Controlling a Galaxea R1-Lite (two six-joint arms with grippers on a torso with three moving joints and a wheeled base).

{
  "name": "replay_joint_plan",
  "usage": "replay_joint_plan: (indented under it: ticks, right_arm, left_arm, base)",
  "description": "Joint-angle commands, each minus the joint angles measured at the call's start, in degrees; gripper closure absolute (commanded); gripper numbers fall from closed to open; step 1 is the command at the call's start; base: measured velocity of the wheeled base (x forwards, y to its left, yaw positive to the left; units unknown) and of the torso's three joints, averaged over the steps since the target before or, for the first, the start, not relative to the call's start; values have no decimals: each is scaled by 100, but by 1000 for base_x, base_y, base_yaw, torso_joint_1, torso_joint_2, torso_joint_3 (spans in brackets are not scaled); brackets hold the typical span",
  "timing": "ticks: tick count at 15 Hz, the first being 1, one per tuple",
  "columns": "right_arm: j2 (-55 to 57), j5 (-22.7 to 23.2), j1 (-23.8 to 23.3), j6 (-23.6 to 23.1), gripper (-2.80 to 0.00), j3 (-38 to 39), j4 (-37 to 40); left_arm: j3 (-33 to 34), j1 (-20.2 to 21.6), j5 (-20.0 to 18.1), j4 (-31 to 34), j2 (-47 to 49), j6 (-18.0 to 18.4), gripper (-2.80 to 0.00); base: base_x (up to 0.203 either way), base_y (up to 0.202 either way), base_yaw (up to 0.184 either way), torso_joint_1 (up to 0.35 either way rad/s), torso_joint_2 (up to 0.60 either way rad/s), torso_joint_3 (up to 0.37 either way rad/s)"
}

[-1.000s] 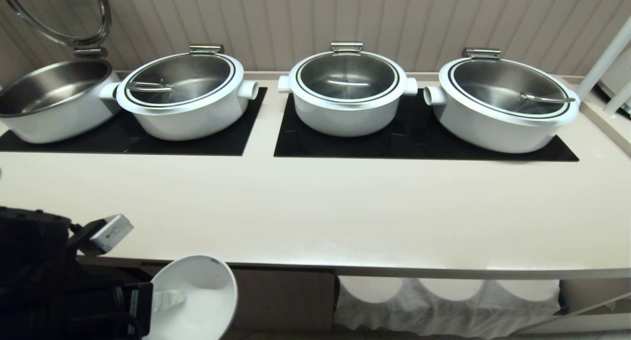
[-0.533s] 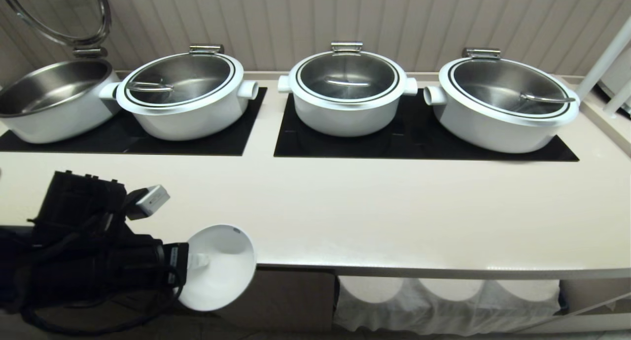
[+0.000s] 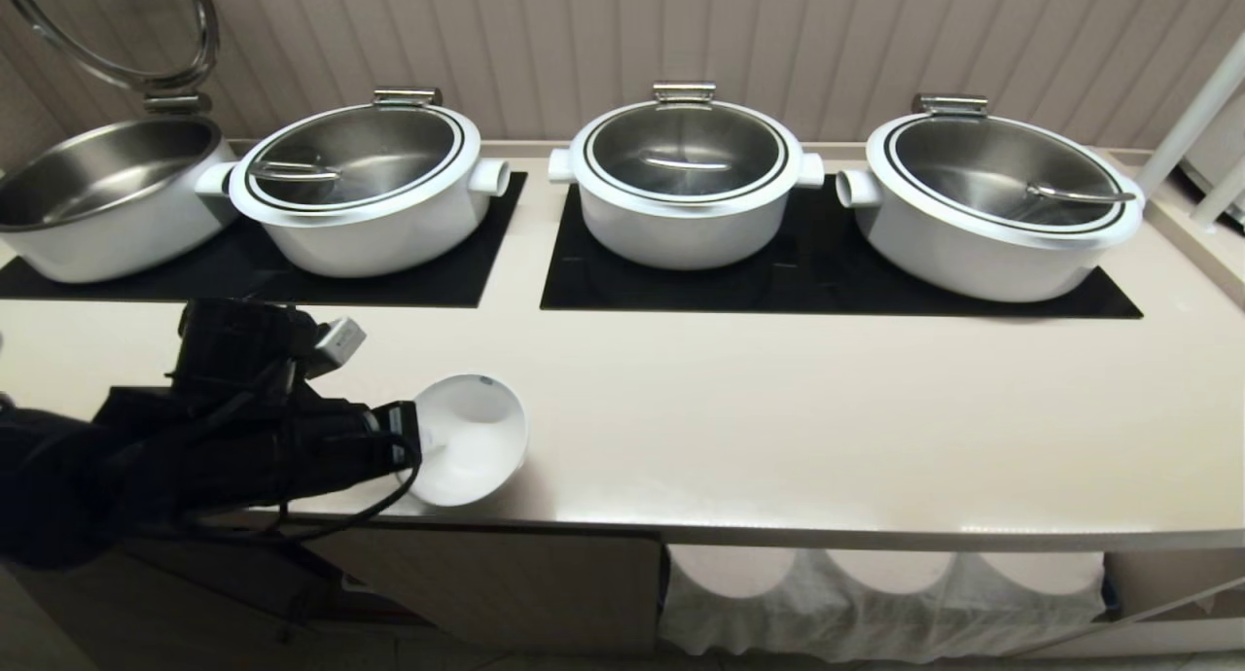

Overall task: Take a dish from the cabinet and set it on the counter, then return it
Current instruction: Place it on the table

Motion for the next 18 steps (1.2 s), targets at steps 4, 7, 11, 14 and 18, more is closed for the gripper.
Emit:
replay_joint_plan:
  ticks: [4, 7, 11, 14, 18]
  right_arm:
    - [-2, -2, 4, -1, 0, 0, 7]
    - [-2, -2, 4, -1, 0, 0, -1]
    - [2, -2, 0, -1, 0, 0, -1]
    - [6, -2, 4, -1, 0, 0, -1]
    - [-1, -2, 3, -1, 0, 0, -1]
  left_arm:
    - [-736, 61, -22, 591, 314, -69, 0]
    - [-1251, 70, -72, 1168, 445, -161, 0]
    - [-1539, 53, -179, 1329, 684, -535, 0]
    - [-1562, 60, -189, 1317, 916, -617, 0]
    - [-1853, 35, -189, 1316, 1218, -782, 0]
  base:
    - [0, 0, 0, 0, 0, 0]
    - [0, 0, 0, 0, 0, 0]
    - [0, 0, 0, 0, 0, 0]
    - [0, 0, 0, 0, 0, 0]
    - [0, 0, 0, 0, 0, 0]
